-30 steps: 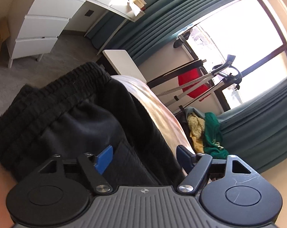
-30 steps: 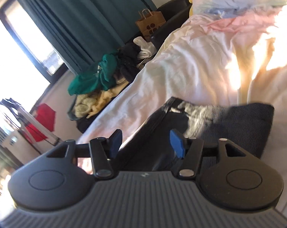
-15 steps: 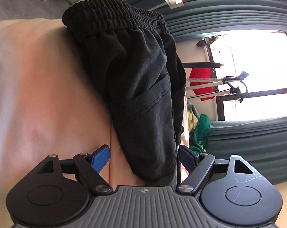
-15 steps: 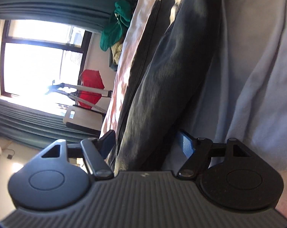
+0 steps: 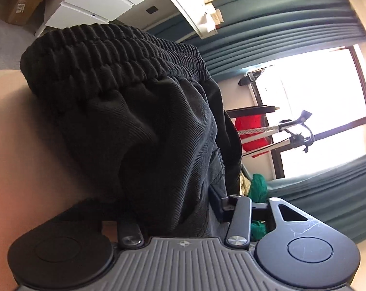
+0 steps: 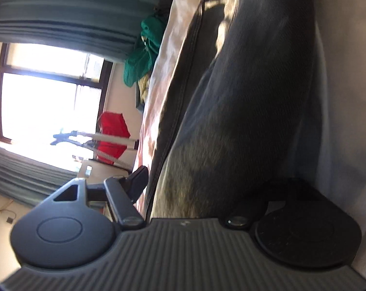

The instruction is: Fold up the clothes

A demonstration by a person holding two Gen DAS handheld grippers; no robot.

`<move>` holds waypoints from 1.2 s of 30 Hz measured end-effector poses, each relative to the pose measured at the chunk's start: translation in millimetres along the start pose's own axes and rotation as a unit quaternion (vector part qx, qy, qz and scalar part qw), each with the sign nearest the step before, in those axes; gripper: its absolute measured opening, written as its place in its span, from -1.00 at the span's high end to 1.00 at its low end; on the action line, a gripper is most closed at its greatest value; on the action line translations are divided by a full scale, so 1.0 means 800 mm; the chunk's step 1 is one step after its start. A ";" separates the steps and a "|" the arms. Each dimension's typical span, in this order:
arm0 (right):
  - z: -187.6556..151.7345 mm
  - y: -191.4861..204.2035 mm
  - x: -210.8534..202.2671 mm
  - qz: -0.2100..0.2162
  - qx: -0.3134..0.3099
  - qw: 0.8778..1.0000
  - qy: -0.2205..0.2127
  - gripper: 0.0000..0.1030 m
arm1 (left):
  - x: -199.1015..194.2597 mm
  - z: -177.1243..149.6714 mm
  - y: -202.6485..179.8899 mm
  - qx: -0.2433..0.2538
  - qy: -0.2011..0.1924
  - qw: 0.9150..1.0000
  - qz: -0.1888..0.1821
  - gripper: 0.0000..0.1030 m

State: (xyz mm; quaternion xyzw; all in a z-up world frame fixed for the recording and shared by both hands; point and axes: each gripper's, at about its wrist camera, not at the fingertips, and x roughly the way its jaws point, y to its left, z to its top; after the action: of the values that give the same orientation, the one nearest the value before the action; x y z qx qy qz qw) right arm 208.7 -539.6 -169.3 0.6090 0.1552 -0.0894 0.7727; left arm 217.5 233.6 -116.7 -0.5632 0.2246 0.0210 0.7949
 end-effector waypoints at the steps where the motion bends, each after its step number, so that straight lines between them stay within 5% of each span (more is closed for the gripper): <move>1: 0.008 0.001 -0.006 -0.002 -0.010 1.000 -0.020 -0.42 | 0.004 0.004 0.000 -0.003 0.001 1.000 -0.003 0.28; 6: 0.047 -0.026 -0.014 -0.032 -0.023 0.995 -0.093 -0.26 | 0.022 0.013 0.000 -0.006 0.005 1.000 -0.011 0.25; 8: 0.059 -0.036 -0.011 -0.047 -0.031 0.992 -0.110 0.22 | 0.026 0.012 -0.002 0.007 0.002 1.000 -0.007 0.25; 11: 0.068 -0.038 -0.002 -0.069 -0.066 0.989 -0.111 0.64 | 0.032 0.015 -0.009 0.012 -0.001 1.000 -0.002 0.44; 14: 0.066 -0.026 -0.003 -0.081 -0.091 0.985 -0.122 0.74 | 0.033 0.019 -0.017 0.011 -0.006 1.000 0.002 0.75; 17: 0.067 -0.015 -0.020 -0.069 -0.096 0.984 -0.134 0.78 | 0.030 0.020 -0.037 0.027 -0.016 0.999 0.022 0.79; 22: 0.070 -0.006 -0.070 -0.028 -0.069 0.986 -0.146 0.81 | 0.001 0.029 -0.052 0.019 -0.024 1.000 -0.002 0.81; 29: 0.058 -0.017 -0.144 -0.024 -0.014 0.989 -0.143 0.81 | -0.100 0.030 -0.044 -0.017 -0.029 0.998 -0.059 0.81; 36: 0.045 -0.026 -0.211 -0.038 -0.012 0.994 -0.099 0.81 | -0.194 0.039 -0.038 -0.008 -0.032 0.998 -0.055 0.80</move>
State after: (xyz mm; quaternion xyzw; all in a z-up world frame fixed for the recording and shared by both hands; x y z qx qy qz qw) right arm 48.9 -588.4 -121.7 0.5812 0.1019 -0.1770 0.7877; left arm 97.4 285.0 -22.1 -0.5803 0.1674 -0.0032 0.7970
